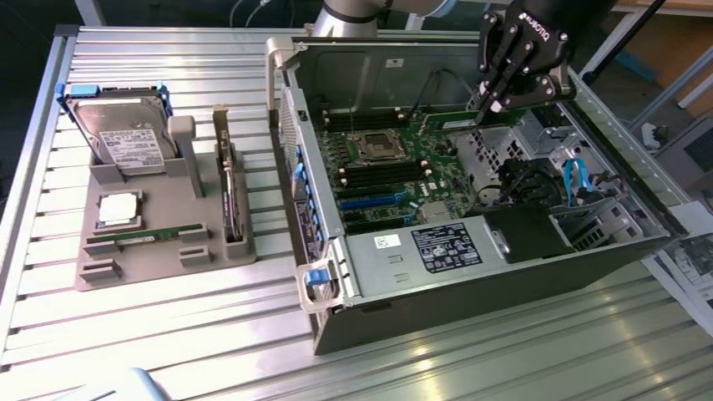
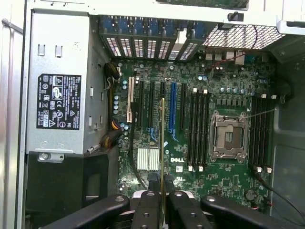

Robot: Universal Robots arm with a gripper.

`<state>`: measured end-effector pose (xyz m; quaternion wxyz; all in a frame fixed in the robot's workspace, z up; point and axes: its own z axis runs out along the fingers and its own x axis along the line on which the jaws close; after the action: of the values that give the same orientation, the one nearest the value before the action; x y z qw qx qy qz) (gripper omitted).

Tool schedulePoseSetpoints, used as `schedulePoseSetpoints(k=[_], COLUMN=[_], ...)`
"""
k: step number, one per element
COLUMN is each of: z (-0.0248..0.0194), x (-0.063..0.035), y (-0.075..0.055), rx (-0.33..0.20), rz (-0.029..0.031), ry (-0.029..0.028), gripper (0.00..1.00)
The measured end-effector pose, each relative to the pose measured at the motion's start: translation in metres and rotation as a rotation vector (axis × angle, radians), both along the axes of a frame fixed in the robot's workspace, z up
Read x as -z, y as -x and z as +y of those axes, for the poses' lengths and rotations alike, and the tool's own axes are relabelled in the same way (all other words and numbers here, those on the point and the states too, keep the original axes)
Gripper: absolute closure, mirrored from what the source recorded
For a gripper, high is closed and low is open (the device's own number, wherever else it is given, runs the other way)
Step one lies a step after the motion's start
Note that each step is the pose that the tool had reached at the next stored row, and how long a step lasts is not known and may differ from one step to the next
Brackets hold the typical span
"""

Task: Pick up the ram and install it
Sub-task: 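Insert the ram into the slot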

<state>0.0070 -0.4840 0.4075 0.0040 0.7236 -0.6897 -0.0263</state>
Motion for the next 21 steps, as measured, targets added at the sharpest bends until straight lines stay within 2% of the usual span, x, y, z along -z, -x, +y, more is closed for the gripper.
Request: schedulePoseSetpoints(k=[4,11,16,21], z=[0.0038,0.0167,0.0207,0.0221], x=[0.0079,0.0287,0.0398,0.0522], y=[0.0,0.0,0.004,0.007], rx=[0.005,0.023,0.049,0.07], rz=[0.0015,0.0033,0.0032,0.0033], ry=[0.0,-0.0003,0.0003,0.0007], gripper=[0.86,0.86,0.86,0.86])
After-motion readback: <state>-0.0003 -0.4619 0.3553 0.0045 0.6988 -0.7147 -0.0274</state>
